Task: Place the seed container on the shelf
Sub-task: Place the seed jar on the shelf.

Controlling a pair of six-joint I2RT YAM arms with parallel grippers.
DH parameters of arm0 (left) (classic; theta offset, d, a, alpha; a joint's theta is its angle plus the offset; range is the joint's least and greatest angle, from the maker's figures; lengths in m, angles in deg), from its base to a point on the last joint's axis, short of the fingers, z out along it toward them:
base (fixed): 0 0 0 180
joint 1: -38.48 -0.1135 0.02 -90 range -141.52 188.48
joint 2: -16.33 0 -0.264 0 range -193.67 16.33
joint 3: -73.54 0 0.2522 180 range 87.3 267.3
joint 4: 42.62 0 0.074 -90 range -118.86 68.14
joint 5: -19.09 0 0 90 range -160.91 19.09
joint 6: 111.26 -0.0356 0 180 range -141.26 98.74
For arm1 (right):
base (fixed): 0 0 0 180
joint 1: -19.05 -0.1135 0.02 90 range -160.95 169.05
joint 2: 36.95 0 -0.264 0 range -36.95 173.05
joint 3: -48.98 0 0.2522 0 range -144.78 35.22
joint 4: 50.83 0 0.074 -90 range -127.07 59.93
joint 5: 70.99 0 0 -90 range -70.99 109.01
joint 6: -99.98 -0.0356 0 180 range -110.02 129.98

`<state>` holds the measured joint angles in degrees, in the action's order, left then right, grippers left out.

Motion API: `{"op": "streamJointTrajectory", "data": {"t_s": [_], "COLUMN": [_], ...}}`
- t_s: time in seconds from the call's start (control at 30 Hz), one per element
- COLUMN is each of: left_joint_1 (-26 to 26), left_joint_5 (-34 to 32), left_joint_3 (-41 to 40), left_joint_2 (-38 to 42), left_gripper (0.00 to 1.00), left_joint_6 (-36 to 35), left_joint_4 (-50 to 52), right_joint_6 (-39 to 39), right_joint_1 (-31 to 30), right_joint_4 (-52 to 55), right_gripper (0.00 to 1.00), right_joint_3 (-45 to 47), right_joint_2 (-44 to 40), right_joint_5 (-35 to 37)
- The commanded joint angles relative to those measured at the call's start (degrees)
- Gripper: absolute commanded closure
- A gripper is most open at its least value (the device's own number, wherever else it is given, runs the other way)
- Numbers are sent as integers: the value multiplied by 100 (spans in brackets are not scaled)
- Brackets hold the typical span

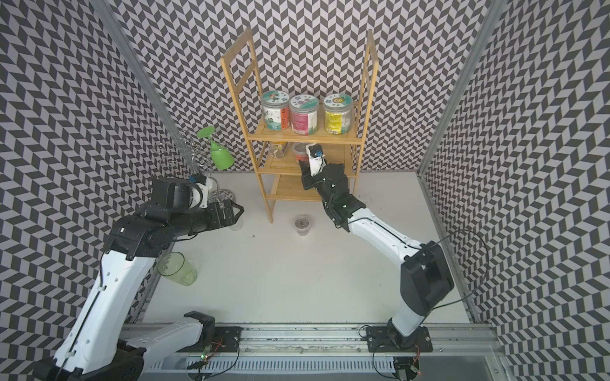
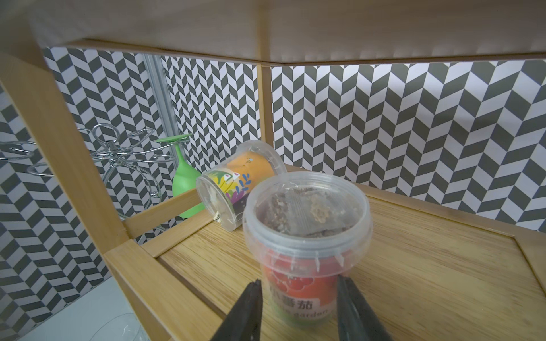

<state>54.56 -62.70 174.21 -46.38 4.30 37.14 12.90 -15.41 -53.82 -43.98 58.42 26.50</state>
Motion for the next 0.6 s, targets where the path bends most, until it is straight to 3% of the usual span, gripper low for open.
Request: {"op": "streamJointTrajectory", "data": {"t_s": [0.0,0.27,0.57], "left_joint_1": [-26,-26,-33], "left_joint_5": [-65,-82,-108], "left_joint_3": [142,107,106], "left_joint_2": [40,75,93], "left_gripper": [0,0,0], "left_joint_6": [-15,-11,-15], "left_joint_4": [-105,-89,-74], "right_joint_6": [-239,-173,176], "right_joint_1": [-3,-66,-183], "right_joint_4": [142,131,-82], "right_gripper": [56,54,44], "right_joint_3": [-155,-157,415], "right_joint_2": [236,181,-552], "right_joint_5": [-71,-7,251]}}
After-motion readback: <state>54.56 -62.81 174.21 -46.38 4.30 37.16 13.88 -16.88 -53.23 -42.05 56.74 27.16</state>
